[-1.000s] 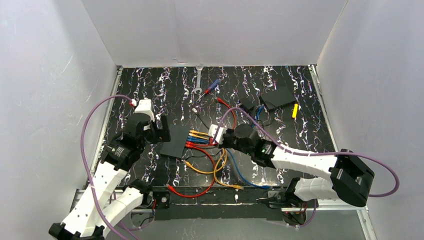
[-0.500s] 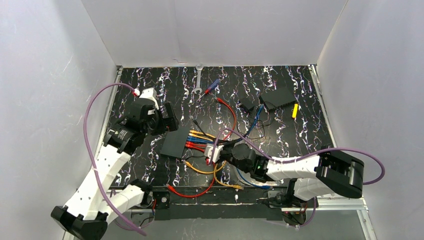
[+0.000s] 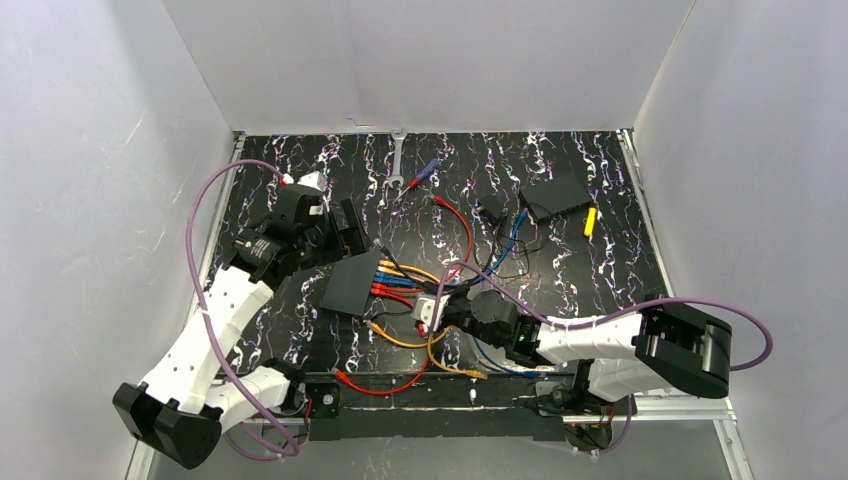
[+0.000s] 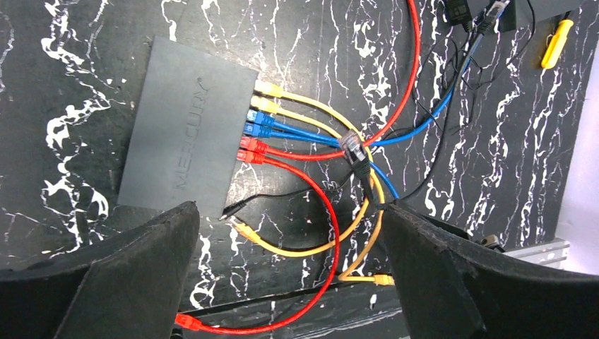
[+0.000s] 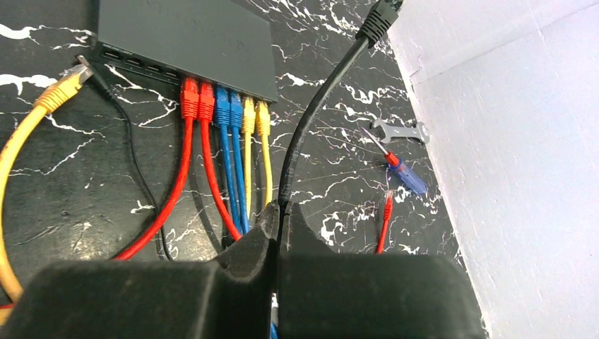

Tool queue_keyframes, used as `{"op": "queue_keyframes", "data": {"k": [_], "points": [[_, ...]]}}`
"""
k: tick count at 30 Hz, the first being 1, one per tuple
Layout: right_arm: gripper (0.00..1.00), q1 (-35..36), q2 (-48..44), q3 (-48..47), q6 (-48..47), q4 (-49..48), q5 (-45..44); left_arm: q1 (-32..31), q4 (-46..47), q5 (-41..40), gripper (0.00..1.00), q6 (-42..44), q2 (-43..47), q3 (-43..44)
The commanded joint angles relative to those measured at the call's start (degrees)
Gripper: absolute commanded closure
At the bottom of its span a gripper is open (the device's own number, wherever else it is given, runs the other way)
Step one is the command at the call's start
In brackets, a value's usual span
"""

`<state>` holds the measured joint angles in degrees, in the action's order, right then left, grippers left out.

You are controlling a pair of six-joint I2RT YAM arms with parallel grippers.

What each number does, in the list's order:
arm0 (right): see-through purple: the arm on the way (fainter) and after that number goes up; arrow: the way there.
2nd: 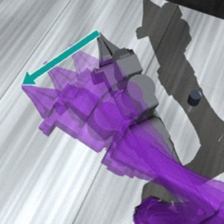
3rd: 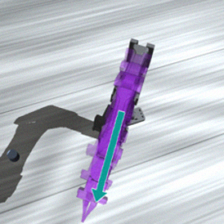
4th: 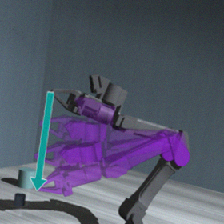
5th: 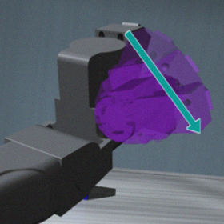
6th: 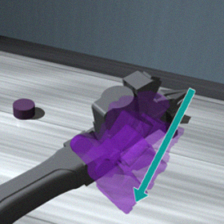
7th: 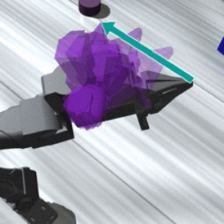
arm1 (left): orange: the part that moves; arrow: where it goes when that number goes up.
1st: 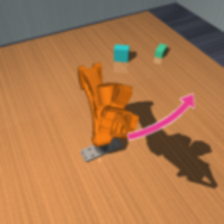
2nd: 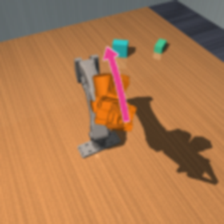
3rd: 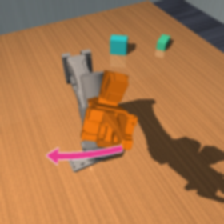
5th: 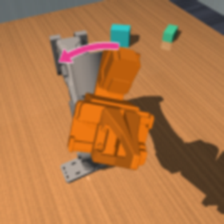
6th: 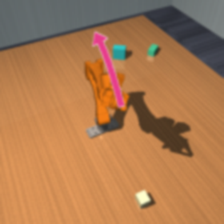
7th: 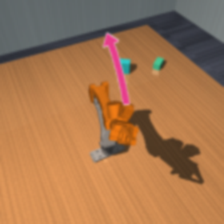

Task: Insert the plug into the switch port
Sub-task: Pick up the connector from the center of the board.

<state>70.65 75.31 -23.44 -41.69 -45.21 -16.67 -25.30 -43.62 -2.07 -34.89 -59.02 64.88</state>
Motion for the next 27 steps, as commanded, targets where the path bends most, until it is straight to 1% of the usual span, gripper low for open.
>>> {"op": "queue_keyframes", "data": {"k": [1, 3, 4, 9, 13, 15, 19, 23, 27], "points": [[0.99, 0.66, -0.93, 1.01, 1.04, -5.53, 2.01, 0.07, 0.02, 3.25, 0.01, -2.34, -1.76, 2.42], [0.99, 0.92, -0.50, 0.95, 0.53, -5.59, 1.35, 0.07, 0.02, 3.44, 0.01, -3.19, -2.57, 2.76], [0.99, 1.08, -0.30, 1.01, 0.39, -5.59, 1.62, 0.01, 0.02, 3.50, 0.03, -3.62, -2.96, 2.83], [0.99, 1.24, -0.95, 1.79, 1.36, -5.50, 5.77, 0.07, 0.67, 5.24, 0.09, -4.37, -4.85, 2.76], [0.99, 1.24, -2.06, 2.37, 1.66, -5.72, 6.24, 0.06, 1.87, 6.18, 0.13, -4.76, -5.31, 1.65], [0.99, 1.24, -2.03, 2.72, 1.71, -6.14, 6.71, 0.01, 2.56, 6.97, 0.17, -4.56, -5.40, 1.18], [0.99, 1.17, -1.93, 3.07, 2.16, -5.38, 8.64, 0.37, 3.22, 7.98, 0.20, -2.38, -5.12, 0.86], [0.99, 0.77, -3.48, 0.94, 2.73, 3.06, 13.37, 1.07, 2.14, 6.12, 0.19, 2.81, -2.77, 0.37], [0.99, 0.37, -3.66, -2.90, 3.45, 13.13, 17.82, 1.46, -0.40, -0.25, 0.17, 8.05, 0.66, -0.27]]}}
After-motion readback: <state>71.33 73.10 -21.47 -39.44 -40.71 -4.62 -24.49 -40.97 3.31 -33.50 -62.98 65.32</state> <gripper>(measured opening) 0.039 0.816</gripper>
